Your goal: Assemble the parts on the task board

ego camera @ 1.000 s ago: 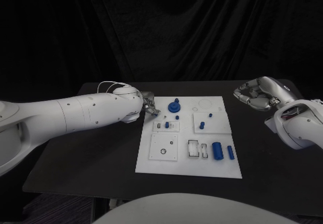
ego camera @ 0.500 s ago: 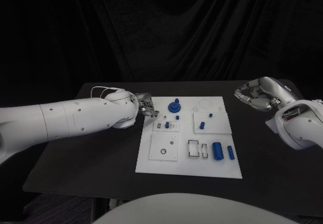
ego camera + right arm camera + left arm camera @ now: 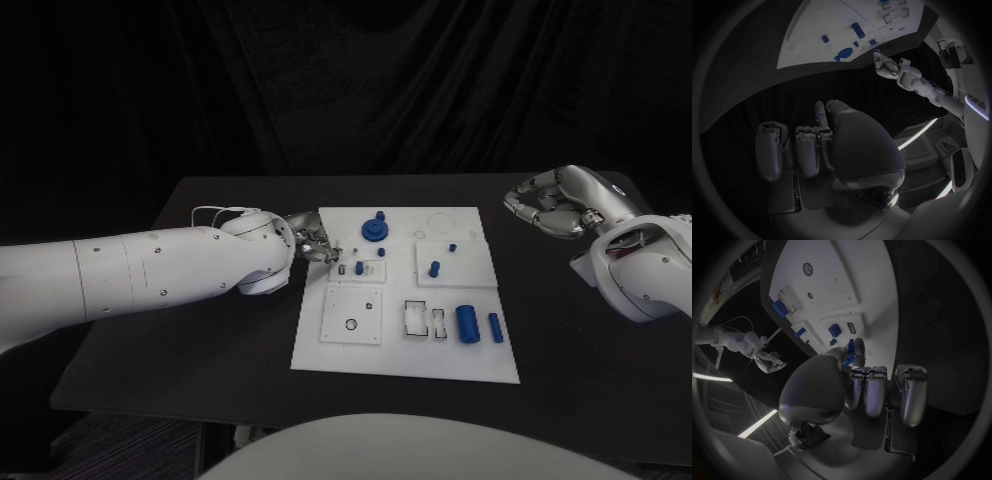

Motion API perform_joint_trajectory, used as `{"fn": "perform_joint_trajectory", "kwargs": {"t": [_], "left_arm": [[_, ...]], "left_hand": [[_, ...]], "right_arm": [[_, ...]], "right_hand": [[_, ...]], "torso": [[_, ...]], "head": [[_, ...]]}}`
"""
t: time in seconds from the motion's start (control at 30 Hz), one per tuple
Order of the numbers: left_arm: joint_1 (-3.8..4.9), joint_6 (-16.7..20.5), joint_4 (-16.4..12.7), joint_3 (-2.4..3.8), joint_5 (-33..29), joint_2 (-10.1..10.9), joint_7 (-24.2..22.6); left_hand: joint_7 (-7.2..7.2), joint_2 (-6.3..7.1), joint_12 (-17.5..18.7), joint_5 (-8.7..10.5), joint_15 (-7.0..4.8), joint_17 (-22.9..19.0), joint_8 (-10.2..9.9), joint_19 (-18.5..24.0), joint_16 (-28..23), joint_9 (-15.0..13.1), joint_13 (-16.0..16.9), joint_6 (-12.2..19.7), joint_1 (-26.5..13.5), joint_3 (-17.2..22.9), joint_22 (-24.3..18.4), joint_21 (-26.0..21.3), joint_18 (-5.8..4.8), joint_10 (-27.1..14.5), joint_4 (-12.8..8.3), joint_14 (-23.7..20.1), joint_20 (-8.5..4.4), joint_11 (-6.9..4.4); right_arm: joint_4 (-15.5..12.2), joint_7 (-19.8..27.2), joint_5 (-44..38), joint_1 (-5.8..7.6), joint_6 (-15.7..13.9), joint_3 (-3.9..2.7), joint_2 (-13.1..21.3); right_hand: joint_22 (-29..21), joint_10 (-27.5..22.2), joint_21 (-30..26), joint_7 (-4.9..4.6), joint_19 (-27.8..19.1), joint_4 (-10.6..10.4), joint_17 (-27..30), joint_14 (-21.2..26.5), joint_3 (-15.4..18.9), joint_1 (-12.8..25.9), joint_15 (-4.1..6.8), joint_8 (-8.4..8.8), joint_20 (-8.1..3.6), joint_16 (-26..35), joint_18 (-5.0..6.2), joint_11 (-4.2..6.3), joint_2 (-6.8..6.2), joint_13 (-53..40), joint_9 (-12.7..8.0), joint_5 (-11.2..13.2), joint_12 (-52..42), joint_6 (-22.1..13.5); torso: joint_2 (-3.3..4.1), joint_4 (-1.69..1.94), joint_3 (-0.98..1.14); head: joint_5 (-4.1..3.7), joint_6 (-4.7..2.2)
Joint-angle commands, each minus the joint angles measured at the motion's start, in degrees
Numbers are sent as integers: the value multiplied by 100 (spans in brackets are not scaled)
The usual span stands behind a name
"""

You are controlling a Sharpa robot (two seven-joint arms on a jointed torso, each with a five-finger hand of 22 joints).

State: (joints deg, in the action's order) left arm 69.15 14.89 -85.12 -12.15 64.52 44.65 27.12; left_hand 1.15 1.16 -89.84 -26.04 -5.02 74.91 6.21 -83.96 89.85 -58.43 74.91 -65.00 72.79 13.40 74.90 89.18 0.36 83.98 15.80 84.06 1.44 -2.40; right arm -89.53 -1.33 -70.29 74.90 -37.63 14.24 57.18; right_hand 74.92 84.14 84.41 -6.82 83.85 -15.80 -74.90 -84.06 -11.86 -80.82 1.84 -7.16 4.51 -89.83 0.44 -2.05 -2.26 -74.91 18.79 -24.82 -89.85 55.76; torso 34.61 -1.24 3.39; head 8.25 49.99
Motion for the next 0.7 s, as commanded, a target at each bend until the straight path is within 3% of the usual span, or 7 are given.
{"fn": "perform_joint_trajectory", "kwargs": {"t": [0.03, 0.3, 0.6, 0.7], "left_arm": [[-86, 435, -42, 4, 71, 11, 8], [-260, 678, -47, 4, 178, -22, -64], [-353, 766, -40, 4, 194, -54, -130], [-366, 767, -49, 4, 196, -58, -142]], "left_hand": [[-16, 38, -16, 26, -35, 1509, 41, -522, 15, -9, 1509, -28, -13, 44, 1462, -36, 0, 602, -4, 594, -27, -49], [-16, 42, -16, 34, -37, 1509, 48, -530, 15, -12, 1509, -34, -35, 69, 1466, -25, -3, 602, 9, 594, -28, -49], [-18, 45, -16, 42, -39, 1509, 56, -529, 15, -17, 1509, -40, -58, 105, 1466, -25, -3, 602, 19, 594, -30, -50], [-17, 47, -16, 47, -39, 1509, 57, -532, 15, -18, 1509, -39, -68, 114, 1468, -22, -4, 602, 25, 594, -30, -50]], "right_arm": [[-3, -86, -17, -14, -20, -5, 10], [-8, -84, -17, -15, -27, -5, 21], [-18, -88, -17, -15, -27, -5, 31], [-25, -92, -17, -15, -25, -5, 37]], "right_hand": [[1301, 586, -20, 12, 270, -3, -1510, -594, -25, -53, -41, 23, 37, -17, 113, -26, -12, -1509, -7, -19, -15, 39], [1301, 586, -20, 12, 270, -3, -1510, -594, -25, -53, -41, 23, 37, -17, 113, -26, -12, -1509, -7, -19, -15, 39], [1302, 586, -18, 11, 272, 0, -1510, -594, -27, -57, -41, 26, 37, -17, 112, -26, -18, -1509, -8, -21, -15, 36], [1302, 586, -18, 11, 272, 0, -1510, -594, -27, -57, -41, 26, 37, -17, 112, -26, -18, -1509, -8, -21, -15, 36]], "torso": [[-8, 15, 3], [-14, -7, 16], [-8, -8, 1], [-3, -8, 4]], "head": [[-28, 1], [-2, 1], [-8, 1], [31, 1]]}}
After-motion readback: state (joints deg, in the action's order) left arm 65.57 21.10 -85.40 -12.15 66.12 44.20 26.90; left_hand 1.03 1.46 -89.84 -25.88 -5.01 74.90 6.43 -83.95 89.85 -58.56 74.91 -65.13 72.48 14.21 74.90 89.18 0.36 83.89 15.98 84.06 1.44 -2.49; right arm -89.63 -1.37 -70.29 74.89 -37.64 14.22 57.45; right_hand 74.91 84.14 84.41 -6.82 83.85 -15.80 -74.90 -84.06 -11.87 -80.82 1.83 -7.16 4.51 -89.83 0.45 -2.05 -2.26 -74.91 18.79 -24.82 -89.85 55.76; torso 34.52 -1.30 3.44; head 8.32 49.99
